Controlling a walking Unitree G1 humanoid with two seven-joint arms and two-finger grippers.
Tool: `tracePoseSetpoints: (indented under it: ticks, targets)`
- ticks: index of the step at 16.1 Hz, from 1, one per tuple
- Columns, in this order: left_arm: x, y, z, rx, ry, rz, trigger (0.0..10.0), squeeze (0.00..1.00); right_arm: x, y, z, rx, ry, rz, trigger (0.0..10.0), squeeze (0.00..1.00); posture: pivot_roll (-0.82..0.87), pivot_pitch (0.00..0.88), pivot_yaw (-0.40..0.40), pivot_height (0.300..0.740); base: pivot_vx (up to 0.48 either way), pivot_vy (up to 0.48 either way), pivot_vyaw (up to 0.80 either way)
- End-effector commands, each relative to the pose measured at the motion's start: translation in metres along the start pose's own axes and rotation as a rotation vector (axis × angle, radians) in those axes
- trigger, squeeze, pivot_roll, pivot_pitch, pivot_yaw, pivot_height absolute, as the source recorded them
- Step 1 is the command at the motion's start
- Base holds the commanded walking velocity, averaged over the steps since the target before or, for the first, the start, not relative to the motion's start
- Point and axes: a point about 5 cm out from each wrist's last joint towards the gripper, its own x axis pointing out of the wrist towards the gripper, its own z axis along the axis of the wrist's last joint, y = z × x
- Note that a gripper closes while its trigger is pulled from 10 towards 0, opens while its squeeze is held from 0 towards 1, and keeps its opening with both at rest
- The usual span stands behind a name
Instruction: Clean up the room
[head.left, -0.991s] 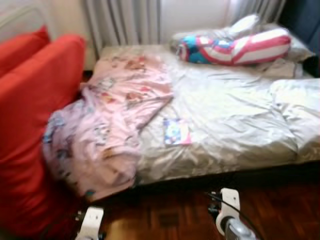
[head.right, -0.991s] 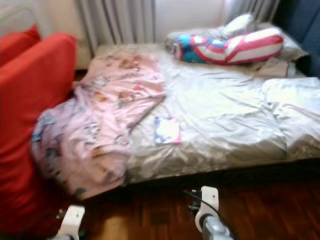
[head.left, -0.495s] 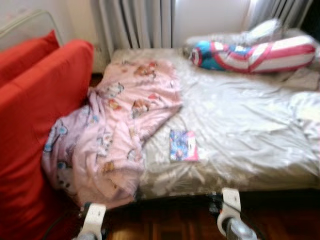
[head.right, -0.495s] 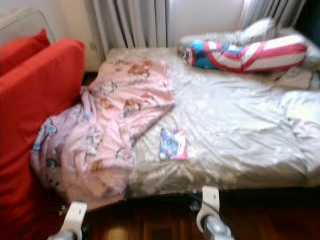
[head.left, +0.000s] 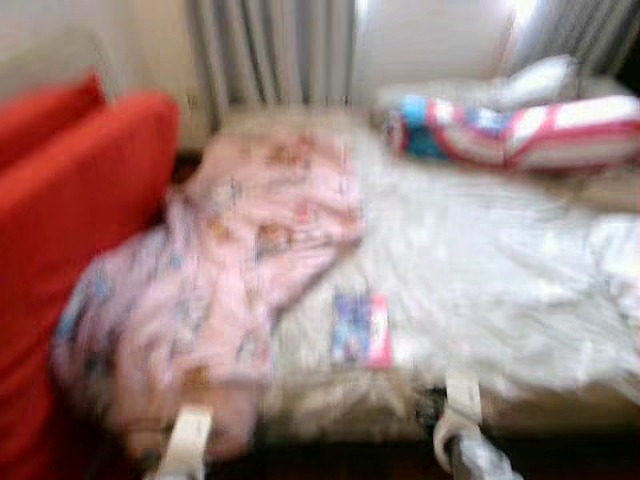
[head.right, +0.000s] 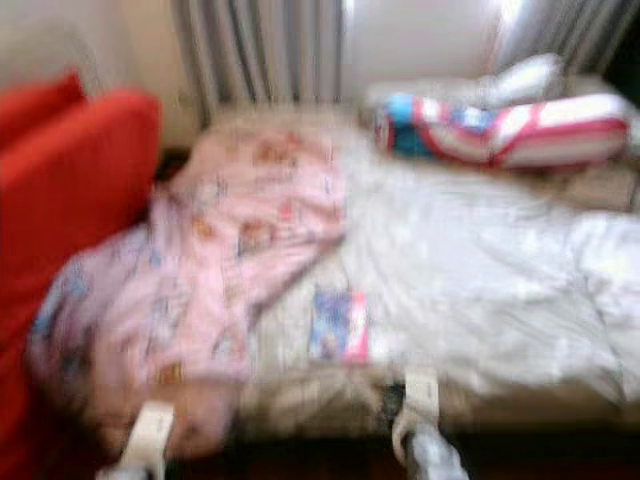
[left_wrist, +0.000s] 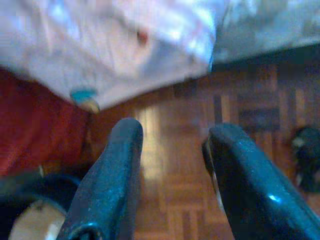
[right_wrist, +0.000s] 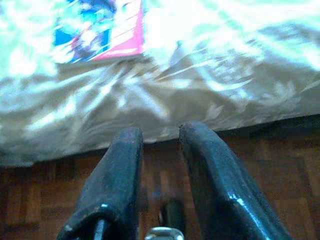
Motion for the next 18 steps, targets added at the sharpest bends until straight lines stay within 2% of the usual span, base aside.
tracePoseSetpoints:
  ticks: [1,2,4,7,8,9,11,14,15,18]
  targets:
    - [0.0,-0.008,0.0,-0.012,-0.012,-0.016,10.0,0.0,-0.002,-0.01,0.003,-0.014,-0.028,-0.015,10.0,0.0,-0.13,0.0,-0.036,0.74,0.0,0.0,0.0]
    - [0.0,-0.008,0.001,-0.016,-0.017,-0.016,10.0,0.0,-0.002,-0.009,0.004,-0.023,-0.036,-0.009,10.0,0.0,-0.13,0.0,-0.037,0.74,0.0,0.0,0.0]
    - [-0.001,-0.007,0.008,-0.107,-0.121,0.003,10.0,0.0,-0.002,-0.008,0.014,-0.07,-0.132,0.012,10.0,0.0,-0.14,0.0,-0.038,0.74,0.0,0.0,0.0]
    - [-0.002,-0.008,0.015,-0.164,-0.209,-0.007,10.0,0.0,-0.004,-0.007,0.023,-0.108,-0.223,0.026,10.0,0.0,-0.14,0.0,-0.039,0.74,0.0,0.0,0.0]
    - [-0.002,-0.003,0.101,-0.192,-0.433,-0.025,10.0,0.0,-0.005,-0.006,0.027,-0.112,-0.27,0.023,10.0,0.0,-0.15,0.0,-0.04,0.74,0.0,0.0,0.0]
    - [-0.004,-0.004,0.12,-0.192,-0.484,-0.031,10.0,0.0,-0.006,-0.006,0.029,-0.122,-0.289,0.024,10.0,0.0,-0.15,0.0,-0.04,0.74,0.0,0.0,0.0]
    - [-0.006,-0.005,0.129,-0.187,-0.532,-0.043,10.0,0.0,-0.007,-0.005,0.032,-0.124,-0.339,0.025,10.0,0.0,-0.15,0.0,-0.04,0.74,0.0,0.0,0.0]
    - [-0.004,-0.002,0.107,-0.131,-0.474,-0.019,10.0,0.0,-0.009,-0.006,0.034,-0.118,-0.375,0.004,10.0,0.0,-0.15,0.0,-0.036,0.74,0.0,0.0,0.0]
    - [-0.002,0.003,0.086,-0.11,-0.411,0.004,10.0,0.0,-0.011,-0.005,0.037,-0.146,-0.422,0.014,10.0,0.0,-0.15,0.0,-0.035,0.74,0.0,0.0,0.0]
    - [-0.001,0.006,0.063,-0.085,-0.342,0.017,10.0,0.0,-0.013,-0.004,0.04,-0.14,-0.468,0.02,10.0,0.0,-0.15,0.0,-0.036,0.74,0.0,0.0,0.0]
